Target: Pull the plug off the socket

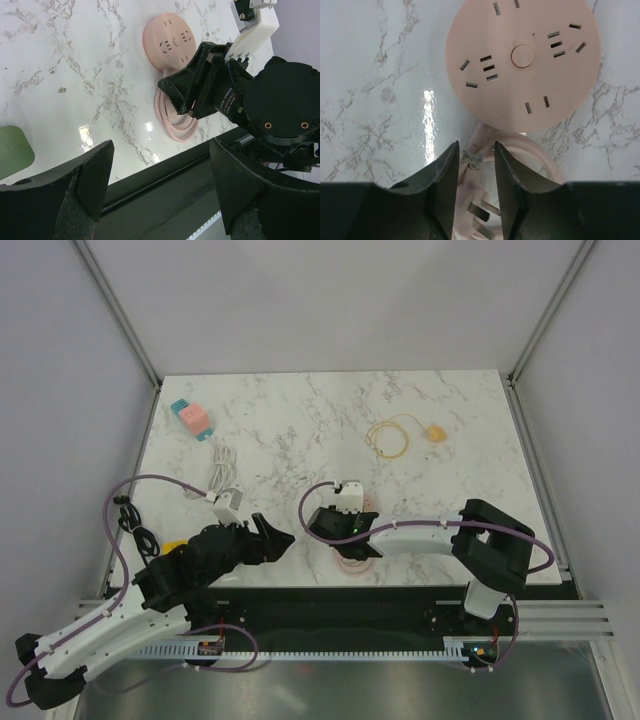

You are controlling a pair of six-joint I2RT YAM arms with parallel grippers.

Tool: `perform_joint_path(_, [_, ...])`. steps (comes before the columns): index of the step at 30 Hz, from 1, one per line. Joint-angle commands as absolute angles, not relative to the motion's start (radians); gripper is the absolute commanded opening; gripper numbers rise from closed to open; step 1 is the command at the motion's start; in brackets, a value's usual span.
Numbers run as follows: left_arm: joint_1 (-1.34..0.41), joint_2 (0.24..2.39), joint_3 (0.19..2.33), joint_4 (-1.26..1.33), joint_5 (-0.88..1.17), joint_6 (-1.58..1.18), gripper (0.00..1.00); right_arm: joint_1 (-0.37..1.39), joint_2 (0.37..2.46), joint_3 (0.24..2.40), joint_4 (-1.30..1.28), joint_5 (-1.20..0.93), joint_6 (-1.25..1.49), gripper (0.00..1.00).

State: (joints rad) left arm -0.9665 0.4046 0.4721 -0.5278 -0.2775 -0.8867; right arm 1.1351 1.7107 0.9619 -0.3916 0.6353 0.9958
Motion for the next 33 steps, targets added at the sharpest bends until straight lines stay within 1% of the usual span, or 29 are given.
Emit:
perform_joint_path(1, [-0.969, 0.393, 0.497, -0.531, -0.308, -0.919, 0.84, 1.134, 1.720, 0.963, -0.410, 0.722, 1.048, 0.40])
perform_joint_path(2, [-0.969, 0.394, 0.497, -0.532, -0.308, -0.917, 0.84, 1.134, 1.721, 0.960, -0.414, 0.730, 1.055, 0.37])
perform_joint_path(4, [-0.969, 0.397, 0.502, -0.534, -0.307, -0.914, 0.84, 1.118, 1.715, 0.950, -0.426, 0.750, 1.060, 0.25])
perform_joint_path(5, [-0.969, 0.399, 0.505, -0.537, -0.307, -0.911, 0.84, 1.109, 1.709, 0.937, -0.431, 0.753, 1.057, 0.22])
perform_joint_path(6, [-0.969, 0.400, 0.505, -0.537, -0.307, -0.911, 0.84, 1.098, 1.704, 0.930, -0.434, 0.755, 1.049, 0.12])
perform_joint_path(8, [-0.969, 0.397, 0.508, -0.540, -0.305, -0.908, 0.84, 1.052, 1.683, 0.896, -0.433, 0.753, 1.037, 0.05])
perform_joint_path(9, [-0.968, 0.396, 0.508, -0.545, -0.305, -0.908, 0.84, 1.037, 1.674, 0.884, -0.434, 0.758, 1.014, 0.00])
perform_joint_path(14, [-0.969, 0.379, 0.511, -0.558, -0.310, -0.900, 0.84, 0.907, 1.585, 0.809, -0.426, 0.810, 0.876, 0.00])
perform_joint_path(17, [-0.969, 0.379, 0.523, -0.574, -0.325, -0.893, 0.85, 0.795, 1.534, 0.763, -0.376, 0.776, 0.749, 0.00])
perform_joint_path(19, [-0.968, 0.397, 0.535, -0.594, -0.344, -0.891, 0.87, 0.723, 1.513, 0.756, -0.344, 0.718, 0.674, 0.00])
perform_joint_path(21, [-0.969, 0.428, 0.578, -0.621, -0.366, -0.896, 0.89, 0.707, 1.503, 0.749, -0.293, 0.643, 0.620, 0.00])
perform_joint_path(26, [-0.966, 0.584, 0.754, -0.748, -0.465, -0.873, 0.97, 0.695, 1.543, 0.773, -0.293, 0.598, 0.583, 0.00])
perform_joint_path(28, [-0.956, 0.638, 0.811, -0.778, -0.507, -0.859, 0.99, 0.695, 1.548, 0.775, -0.293, 0.588, 0.581, 0.10])
perform_joint_path(29, [-0.947, 0.691, 0.865, -0.807, -0.518, -0.844, 1.00, 0.693, 1.543, 0.775, -0.293, 0.586, 0.577, 0.25])
perform_joint_path(31, [-0.893, 0.741, 0.932, -0.818, -0.509, -0.804, 1.00, 0.695, 1.523, 0.773, -0.291, 0.586, 0.571, 0.41])
perform_joint_path(32, [-0.861, 0.790, 0.951, -0.813, -0.490, -0.789, 1.00, 0.695, 1.514, 0.775, -0.291, 0.587, 0.562, 0.54])
perform_joint_path(33, [-0.779, 0.811, 0.966, -0.810, -0.426, -0.772, 1.00, 0.695, 1.503, 0.776, -0.296, 0.589, 0.558, 0.61])
